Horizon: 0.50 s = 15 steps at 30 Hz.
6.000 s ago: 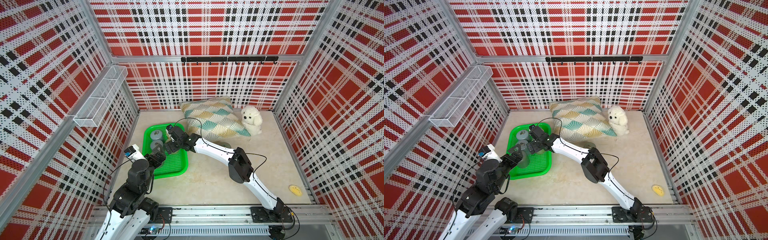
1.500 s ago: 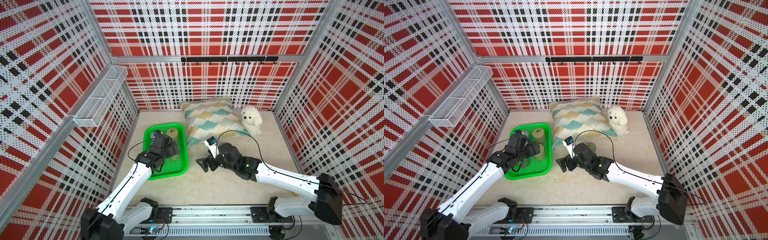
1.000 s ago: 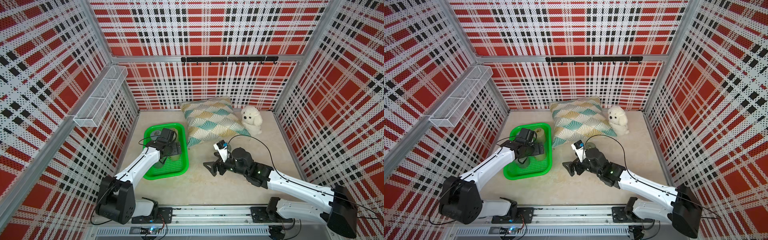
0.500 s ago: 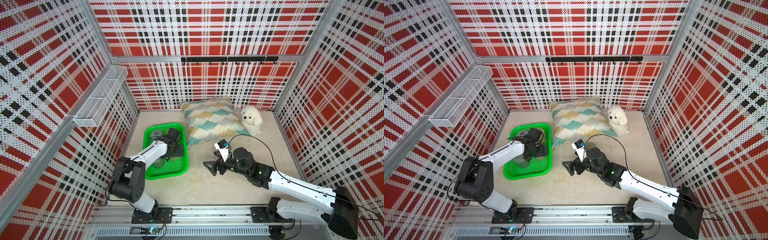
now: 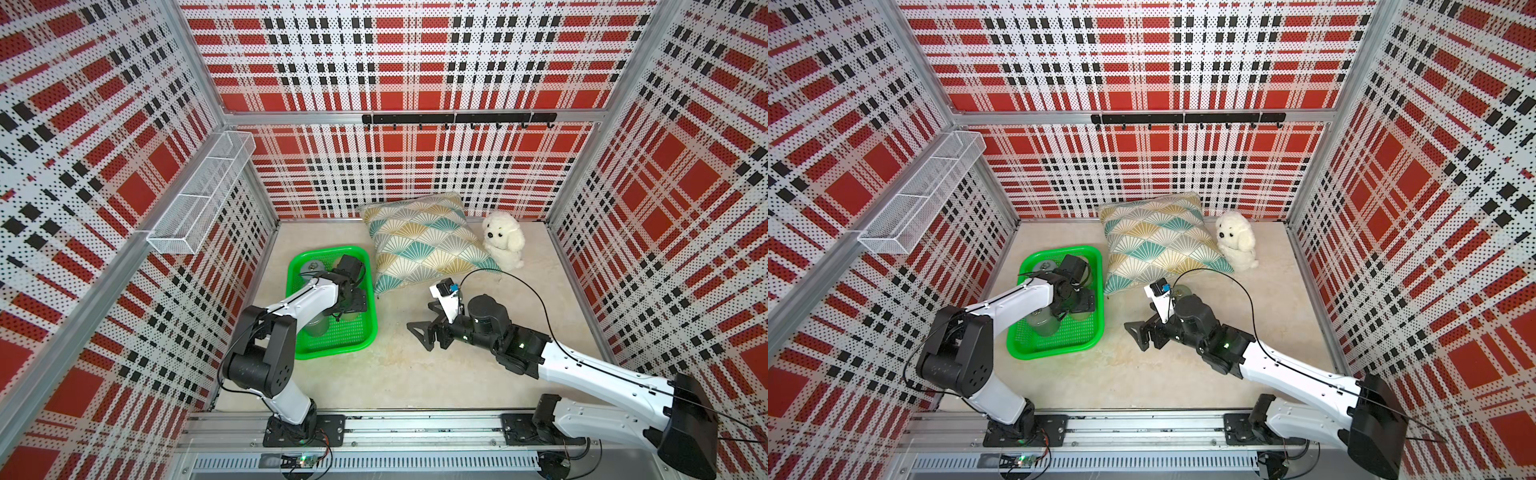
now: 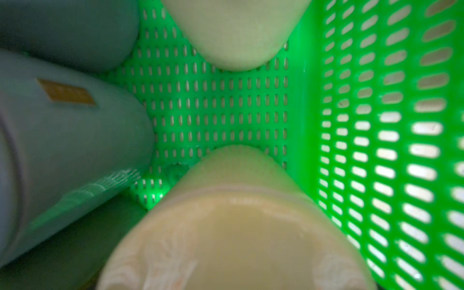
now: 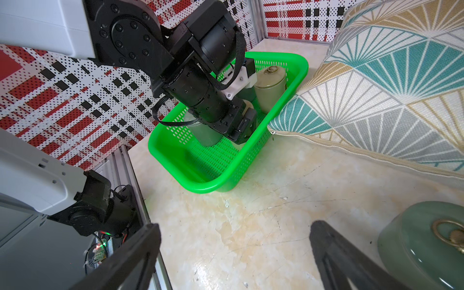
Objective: Take the tea canister out of the basket
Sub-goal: Pick up the tea canister from the basket.
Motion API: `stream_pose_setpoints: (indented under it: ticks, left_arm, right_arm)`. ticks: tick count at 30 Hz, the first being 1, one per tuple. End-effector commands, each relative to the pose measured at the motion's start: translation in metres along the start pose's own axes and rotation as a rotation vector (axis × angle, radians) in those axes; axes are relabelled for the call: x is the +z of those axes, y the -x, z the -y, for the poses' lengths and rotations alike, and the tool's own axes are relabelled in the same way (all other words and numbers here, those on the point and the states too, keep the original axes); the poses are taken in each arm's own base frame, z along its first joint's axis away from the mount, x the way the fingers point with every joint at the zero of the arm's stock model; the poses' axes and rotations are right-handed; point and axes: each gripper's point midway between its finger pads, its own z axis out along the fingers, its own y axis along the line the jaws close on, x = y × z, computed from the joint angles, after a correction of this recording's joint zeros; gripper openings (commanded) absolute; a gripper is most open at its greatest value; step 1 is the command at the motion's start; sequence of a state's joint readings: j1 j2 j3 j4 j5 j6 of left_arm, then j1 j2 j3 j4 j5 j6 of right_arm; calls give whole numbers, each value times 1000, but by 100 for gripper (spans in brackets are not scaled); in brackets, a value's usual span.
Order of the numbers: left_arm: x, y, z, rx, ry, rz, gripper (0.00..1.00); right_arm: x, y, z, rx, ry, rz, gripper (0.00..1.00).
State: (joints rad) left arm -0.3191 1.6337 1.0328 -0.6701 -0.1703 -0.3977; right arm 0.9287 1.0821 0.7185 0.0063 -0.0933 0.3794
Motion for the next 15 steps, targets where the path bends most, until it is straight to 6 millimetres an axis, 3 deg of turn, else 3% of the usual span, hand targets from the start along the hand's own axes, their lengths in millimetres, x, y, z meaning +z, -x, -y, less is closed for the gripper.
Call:
stream_pose_setpoints:
  ticks: [1, 10, 15]
  left_arm:
    - [-28, 19, 8, -2, -15, 87, 71]
    - [-108, 45, 26, 18, -35, 228, 66]
    - [-162, 53, 55, 57, -71, 320, 66]
  right_arm:
    - [-4, 4, 2, 1, -6, 27, 100]
    - [-12, 10, 15, 8, -66, 56, 100]
    - [-23, 16, 28, 30, -117, 91, 100]
